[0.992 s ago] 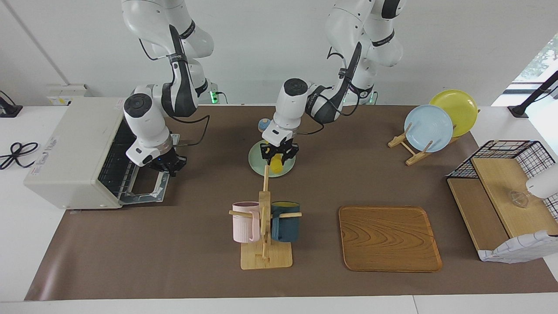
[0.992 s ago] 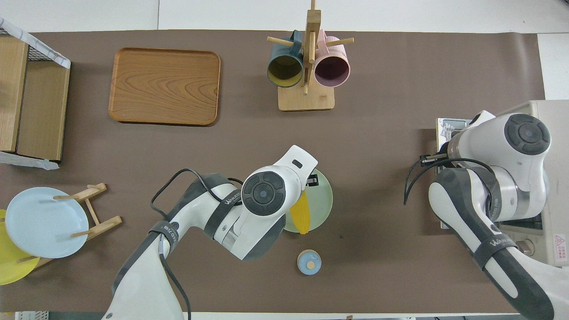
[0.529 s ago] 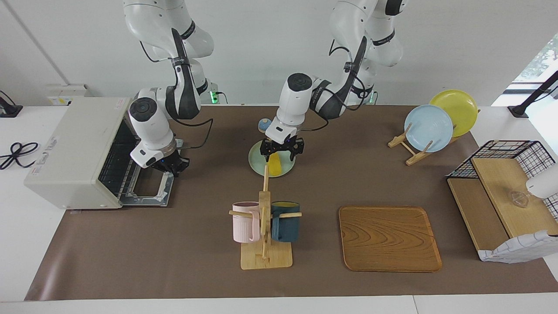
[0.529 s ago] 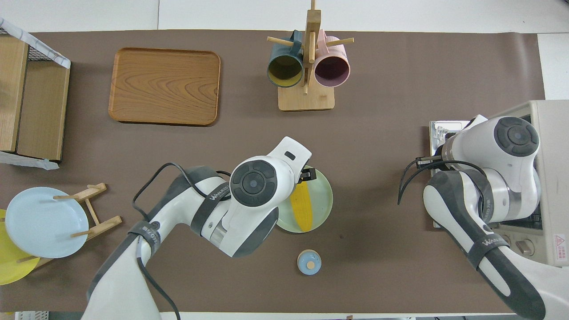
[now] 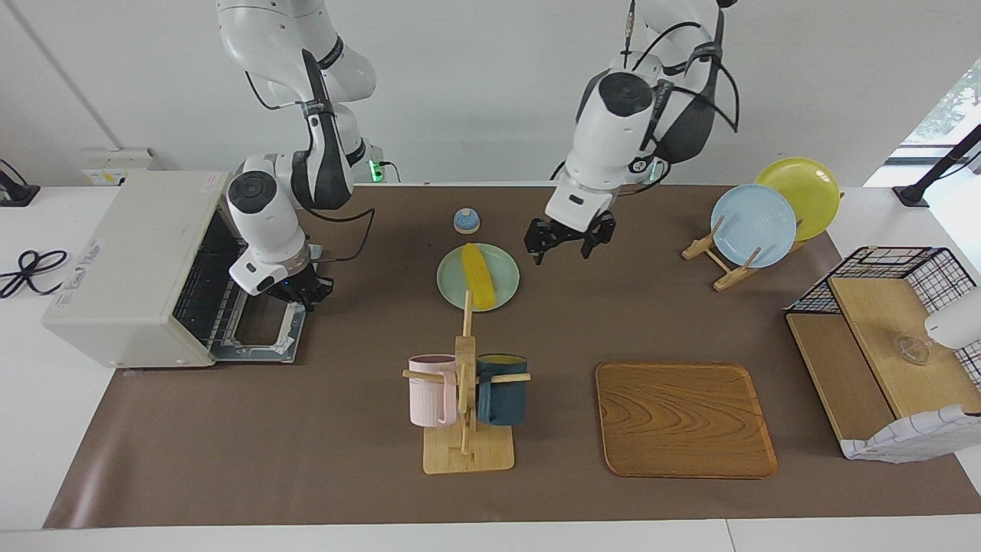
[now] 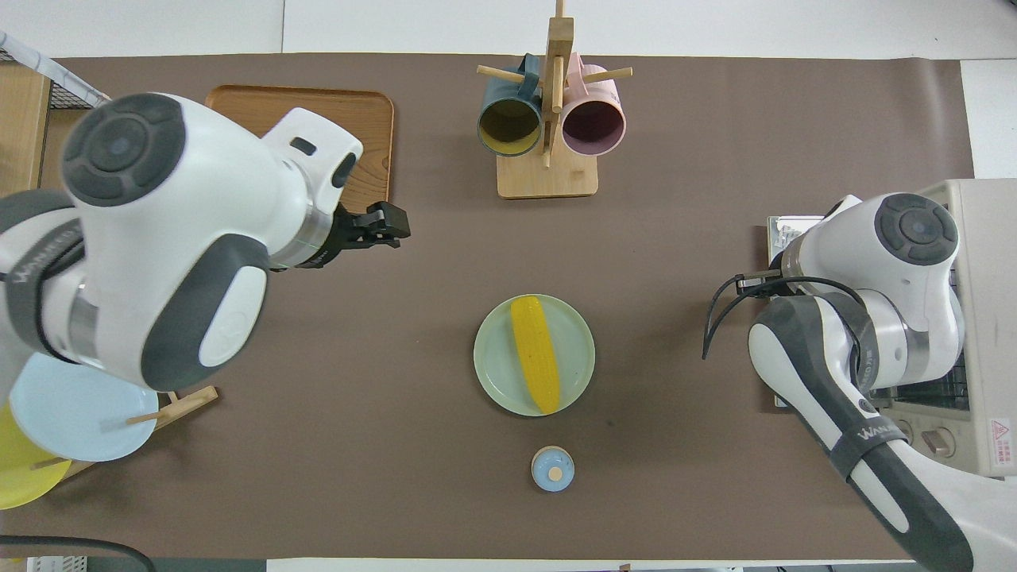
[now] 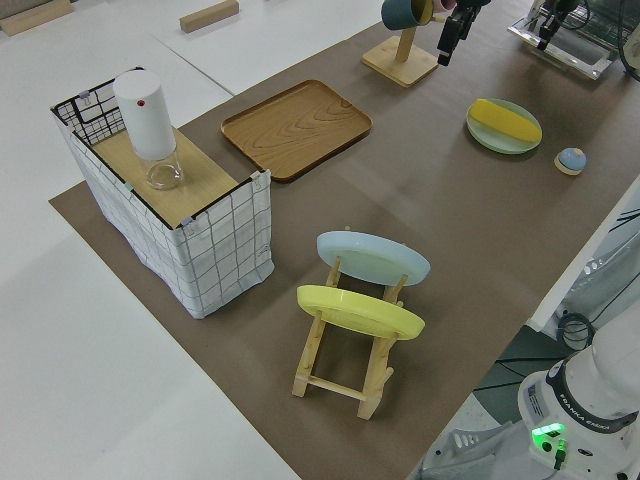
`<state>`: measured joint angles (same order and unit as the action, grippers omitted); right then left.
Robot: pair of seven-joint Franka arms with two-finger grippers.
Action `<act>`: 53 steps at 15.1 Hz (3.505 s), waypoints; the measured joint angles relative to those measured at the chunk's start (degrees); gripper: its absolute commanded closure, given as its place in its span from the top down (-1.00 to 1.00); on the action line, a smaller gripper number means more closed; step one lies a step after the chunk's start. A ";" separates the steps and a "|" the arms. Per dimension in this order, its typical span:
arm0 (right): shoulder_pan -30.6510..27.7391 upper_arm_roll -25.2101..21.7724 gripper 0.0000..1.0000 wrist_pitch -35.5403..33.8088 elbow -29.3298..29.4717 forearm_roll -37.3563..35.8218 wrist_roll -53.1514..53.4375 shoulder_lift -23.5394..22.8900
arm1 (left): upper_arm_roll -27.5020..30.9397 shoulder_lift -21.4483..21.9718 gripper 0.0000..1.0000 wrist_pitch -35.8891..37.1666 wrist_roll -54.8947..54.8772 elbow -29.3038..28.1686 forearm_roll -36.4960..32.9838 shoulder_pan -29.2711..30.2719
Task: Put corn in oven
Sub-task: 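Release the corn on the plate and withdraw the left gripper, then move the right gripper from the oven to the corn on the plate, then grasp the corn on the plate with the right gripper, then carry the corn into the open oven with the right gripper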
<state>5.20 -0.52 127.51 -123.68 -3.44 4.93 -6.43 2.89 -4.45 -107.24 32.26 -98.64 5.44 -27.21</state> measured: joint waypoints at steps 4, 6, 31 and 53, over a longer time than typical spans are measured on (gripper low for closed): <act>1.91 0.00 0.99 -1.44 2.35 2.74 0.56 -0.02 | 0.10 4.27 1.00 6.58 -10.04 0.15 -1.24 7.72; 1.92 -0.06 1.00 -1.59 2.35 2.91 0.57 -0.11 | 0.10 6.03 1.00 9.18 -13.39 0.16 -2.34 10.17; 38.40 -0.02 0.46 -3.98 28.43 2.79 40.52 -21.87 | -7.31 4.29 1.00 27.06 -15.83 12.47 -3.50 20.00; 40.38 -0.25 -1.00 -8.21 20.50 1.72 40.58 -17.36 | -7.98 4.08 1.00 27.18 -15.88 11.83 -3.35 19.99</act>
<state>45.57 -0.77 119.31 -103.18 -1.73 45.50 -23.78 -5.10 -0.37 -80.06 16.39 -86.81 2.09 -7.22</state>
